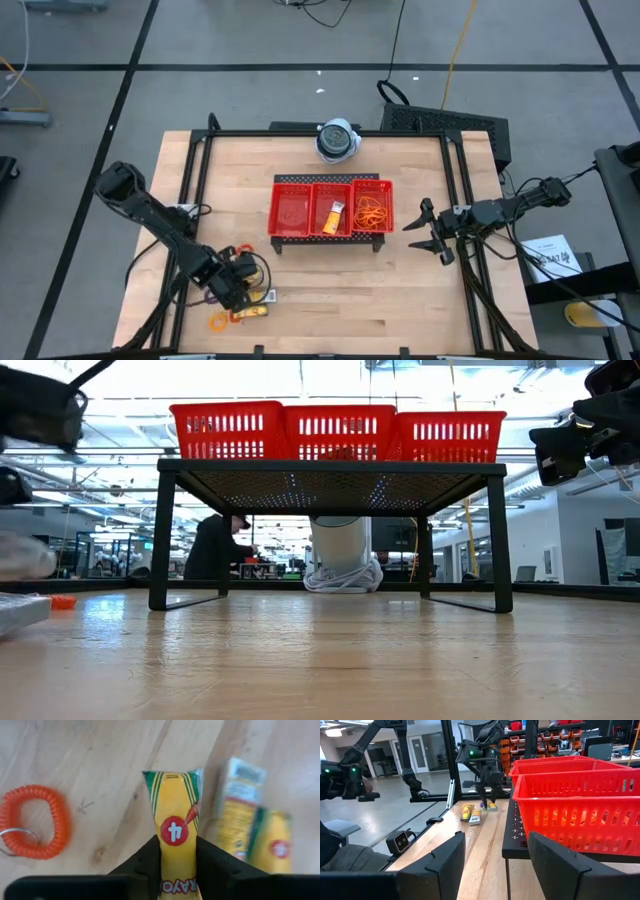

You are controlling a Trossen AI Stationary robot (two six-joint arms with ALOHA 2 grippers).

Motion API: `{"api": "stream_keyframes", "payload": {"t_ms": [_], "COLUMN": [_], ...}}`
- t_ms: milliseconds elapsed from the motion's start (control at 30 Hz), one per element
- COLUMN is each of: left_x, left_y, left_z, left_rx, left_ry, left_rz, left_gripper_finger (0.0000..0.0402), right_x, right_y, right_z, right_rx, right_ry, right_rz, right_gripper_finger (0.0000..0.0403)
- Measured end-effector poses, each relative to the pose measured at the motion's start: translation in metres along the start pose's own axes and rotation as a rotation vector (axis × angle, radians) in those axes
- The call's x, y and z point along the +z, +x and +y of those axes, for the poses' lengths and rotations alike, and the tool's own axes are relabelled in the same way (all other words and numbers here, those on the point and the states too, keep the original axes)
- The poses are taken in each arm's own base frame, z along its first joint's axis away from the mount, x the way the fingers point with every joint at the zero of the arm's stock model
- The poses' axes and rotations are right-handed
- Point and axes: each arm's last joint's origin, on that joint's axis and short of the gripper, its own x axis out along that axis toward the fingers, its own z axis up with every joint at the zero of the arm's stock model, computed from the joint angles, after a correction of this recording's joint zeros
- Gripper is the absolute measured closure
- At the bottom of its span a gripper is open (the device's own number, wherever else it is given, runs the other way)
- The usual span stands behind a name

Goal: Pick & Place Office Desk Supplies
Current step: Put the yellow crayon box into the middle red bin

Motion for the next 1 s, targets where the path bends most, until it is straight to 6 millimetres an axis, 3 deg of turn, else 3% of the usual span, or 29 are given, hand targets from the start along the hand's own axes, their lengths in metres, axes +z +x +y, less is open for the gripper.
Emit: {"api": "stream_keyframes", "payload": {"t_ms": [333, 633, 833, 1000], "left_x": [0.041, 0.088, 0.13, 0.165], "left_y": [-0.029, -0.059, -0.083, -0.106], "left_z": [-0.034, -0.043, -0.036, -0.029], "left_rx": [-0.486, -0.723, -0.653, -0.434], "left_ry": [-0.01, 0.248, 0.366, 0.468], "left_rz": [-0.306, -0.778, -0.964, -0.919], "left_gripper_finger": [0.0304, 0.0295, 0.0294, 0.0293], "right_x": [0.0, 0.0, 0.0, 0.0], "right_y": [0.0, 0.0, 0.0, 0.0], "right_z": [0.0, 0.0, 0.0, 0.0], "right_rx": [0.0, 0.0, 0.0, 0.0], "right_ry": [0.0, 0.0, 0.0, 0.0], "right_rz": [0.0, 0.0, -0.001, -0.001], "right_gripper_finger": [0.0197, 0.0197, 0.0197, 0.0197]}}
